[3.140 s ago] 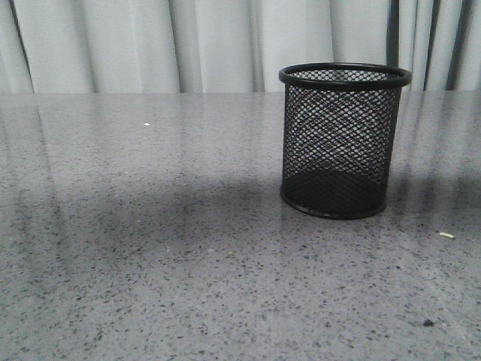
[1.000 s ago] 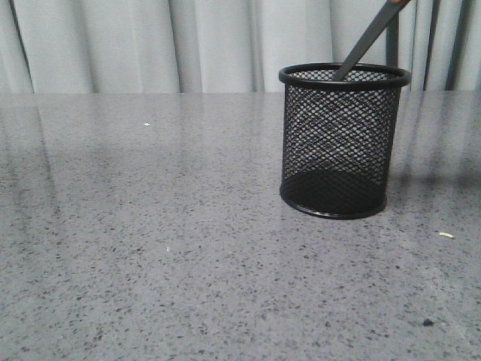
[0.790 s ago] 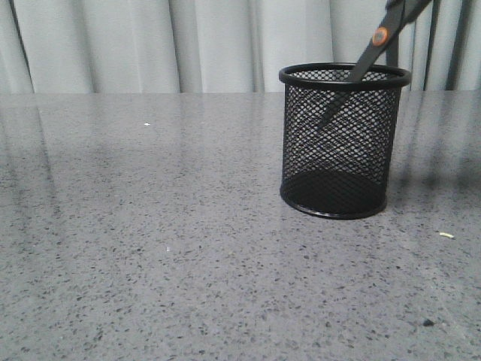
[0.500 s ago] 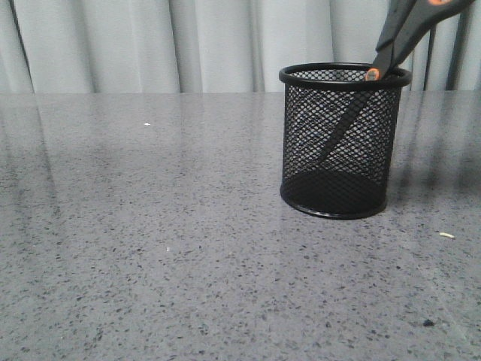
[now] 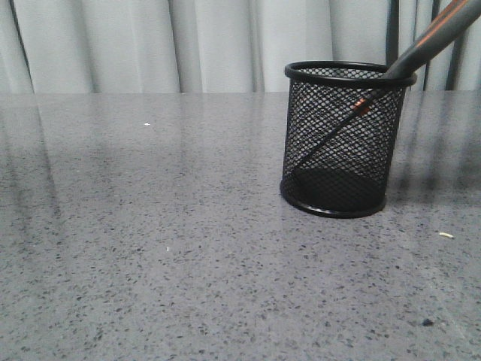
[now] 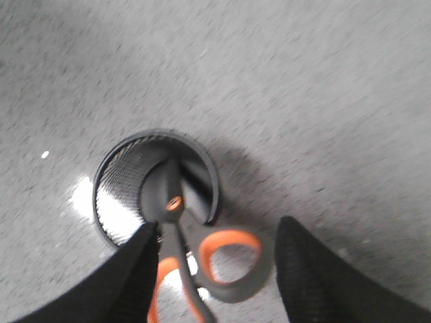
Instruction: Put scissors into bucket
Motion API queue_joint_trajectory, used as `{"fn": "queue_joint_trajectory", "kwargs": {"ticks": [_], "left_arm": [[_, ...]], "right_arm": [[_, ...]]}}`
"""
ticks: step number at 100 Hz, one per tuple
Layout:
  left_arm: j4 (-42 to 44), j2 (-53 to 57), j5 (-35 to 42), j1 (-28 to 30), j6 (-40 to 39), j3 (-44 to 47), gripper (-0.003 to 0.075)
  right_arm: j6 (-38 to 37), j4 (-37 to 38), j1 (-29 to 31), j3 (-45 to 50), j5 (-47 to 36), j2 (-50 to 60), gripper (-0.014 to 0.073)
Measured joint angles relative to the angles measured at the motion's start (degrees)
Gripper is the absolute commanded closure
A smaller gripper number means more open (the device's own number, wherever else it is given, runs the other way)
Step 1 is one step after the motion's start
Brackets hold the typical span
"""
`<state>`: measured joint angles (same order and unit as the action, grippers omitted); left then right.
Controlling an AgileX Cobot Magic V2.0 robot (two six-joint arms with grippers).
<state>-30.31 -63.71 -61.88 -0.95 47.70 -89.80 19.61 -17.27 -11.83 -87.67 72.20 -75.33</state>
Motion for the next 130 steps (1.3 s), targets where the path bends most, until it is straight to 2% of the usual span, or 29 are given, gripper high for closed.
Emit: {"fn": "queue_joint_trajectory", "kwargs": {"ticks": [10,17,24,30,34,45,59,71,85,95,102,116,130], "left_arm": [[-0.3,0.0,-0.3,0.0,0.0,0.0,0.034],[-0.8,0.0,-0.4,0.0,0.0,0.0,0.0391],[-1.4,0.0,-0.7,0.0,0.0,0.0,0.0499],[-2.0,0.0,-1.6,0.0,0.0,0.0,0.0648],[-2.1,0.0,-2.2,0.0,0.0,0.0,0.0738],[-2.2,0.1,-3.4,0.0,0.0,0.0,0.074],[-2.6,3.1,-0.6,0.0,0.0,4.1,0.074],[-4.3,10.7,10.5,0.0,0.0,14.9,0.074],[-8.7,23.3,28.5,0.0,0.3,34.4,0.074],[-11.9,32.3,39.5,0.0,1.1,49.4,0.074],[-12.8,38.5,44.4,0.0,1.3,58.0,0.074],[-13.7,49.5,48.7,0.0,1.4,70.1,0.074],[-16.1,56.0,49.6,0.0,1.4,75.7,0.074]], "right_arm": [[-1.2,1.0,1.4,-3.1,0.0,1.1,0.0302],[-1.8,1.2,2.0,-3.8,-1.4,2.8,0.0382],[-2.7,1.2,2.3,-3.9,-4.5,5.0,0.051],[-3.0,1.1,2.3,-3.5,-8.1,7.0,0.0624],[-3.1,0.8,2.3,-2.5,-11.0,8.8,0.0666],[-3.2,0.5,2.3,3.2,-20.2,14.6,0.0656],[-3.4,0.3,2.3,17.0,-35.0,24.1,0.0657],[-3.4,0.2,2.3,32.9,-49.6,33.8,0.0659],[-3.5,0.2,2.3,49.2,-61.9,45.3,0.0659],[-3.6,0.1,2.4,58.3,-65.0,52.1,0.0659],[-3.6,0.0,2.4,63.9,-65.4,56.5,0.0659],[-3.6,0.0,2.4,72.3,-67.2,62.9,0.0659],[-3.6,-0.1,2.4,75.9,-73.1,65.1,0.0659]]}}
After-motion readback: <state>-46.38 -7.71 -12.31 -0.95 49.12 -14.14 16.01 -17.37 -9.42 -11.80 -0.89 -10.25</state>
